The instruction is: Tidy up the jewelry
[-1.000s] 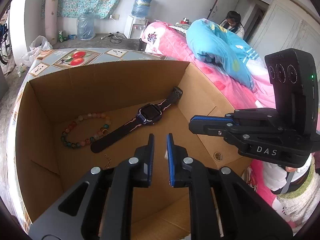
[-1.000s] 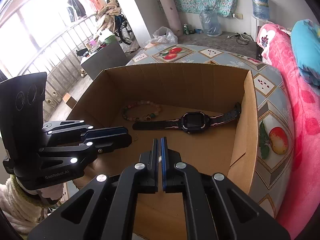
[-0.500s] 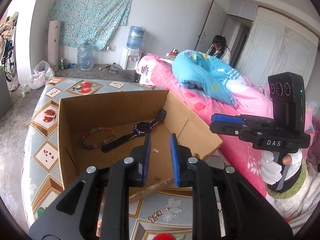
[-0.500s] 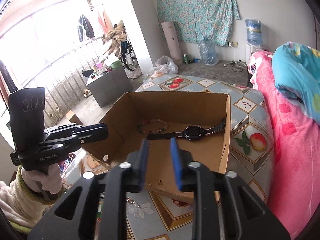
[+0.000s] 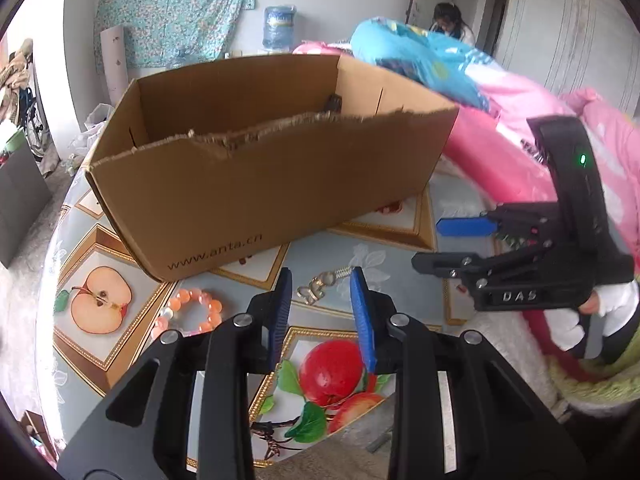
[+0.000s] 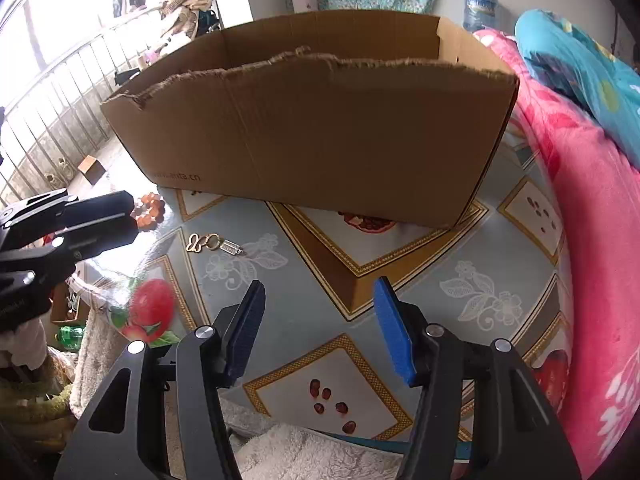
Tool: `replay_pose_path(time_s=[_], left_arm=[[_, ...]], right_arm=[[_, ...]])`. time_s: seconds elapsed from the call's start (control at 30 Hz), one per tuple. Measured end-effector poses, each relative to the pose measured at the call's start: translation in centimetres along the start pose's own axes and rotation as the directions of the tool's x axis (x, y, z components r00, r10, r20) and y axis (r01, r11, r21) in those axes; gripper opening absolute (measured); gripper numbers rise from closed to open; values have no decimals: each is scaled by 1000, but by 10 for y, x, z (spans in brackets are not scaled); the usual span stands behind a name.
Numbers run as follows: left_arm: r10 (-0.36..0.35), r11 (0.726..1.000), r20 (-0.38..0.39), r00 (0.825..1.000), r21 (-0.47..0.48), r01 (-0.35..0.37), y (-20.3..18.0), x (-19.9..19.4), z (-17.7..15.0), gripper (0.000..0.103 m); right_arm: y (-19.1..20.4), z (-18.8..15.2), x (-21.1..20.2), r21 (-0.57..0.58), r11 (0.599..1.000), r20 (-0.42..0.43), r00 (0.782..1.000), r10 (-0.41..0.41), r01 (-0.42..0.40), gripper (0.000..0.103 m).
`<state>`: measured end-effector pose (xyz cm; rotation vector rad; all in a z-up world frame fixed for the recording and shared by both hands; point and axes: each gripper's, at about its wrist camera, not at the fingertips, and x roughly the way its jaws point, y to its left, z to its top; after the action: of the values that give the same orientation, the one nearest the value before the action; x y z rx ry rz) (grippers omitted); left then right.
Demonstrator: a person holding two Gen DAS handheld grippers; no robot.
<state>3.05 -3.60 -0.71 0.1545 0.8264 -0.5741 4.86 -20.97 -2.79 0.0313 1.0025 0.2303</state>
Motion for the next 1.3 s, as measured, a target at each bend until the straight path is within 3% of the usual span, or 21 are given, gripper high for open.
replay_pose_path(time_s=[0.13,0.27,0.47,1.03,1.13,1.3], left_arm=[[5,1000,-53,999,14,-4,3,23,-4,28],[28,999,-70,997,33,-26,3,37,-2,27],[54,997,-88,995,54,-50,4,46,-1,15],[56,996,-113,992,75,-48,-2,52,10,12],[53,997,-110,993,68,-45,-3,52,10,6],[48,998,-103,994,48,-43,-2,52,8,5]], right_arm=[[-1,5,10,-16,999,9,999,-40,40,68],[1,9,14,-27,999,12,999,-31,31,79],[-5,8,14,-6,1000,8,1000,24,-24,97],[-12,-3,6,19,1000,21,1000,6,-7,97],[-10,-4,7,19,1000,23,1000,2,-2,97],[-4,-3,11,12,1000,22,1000,-8,8,97]])
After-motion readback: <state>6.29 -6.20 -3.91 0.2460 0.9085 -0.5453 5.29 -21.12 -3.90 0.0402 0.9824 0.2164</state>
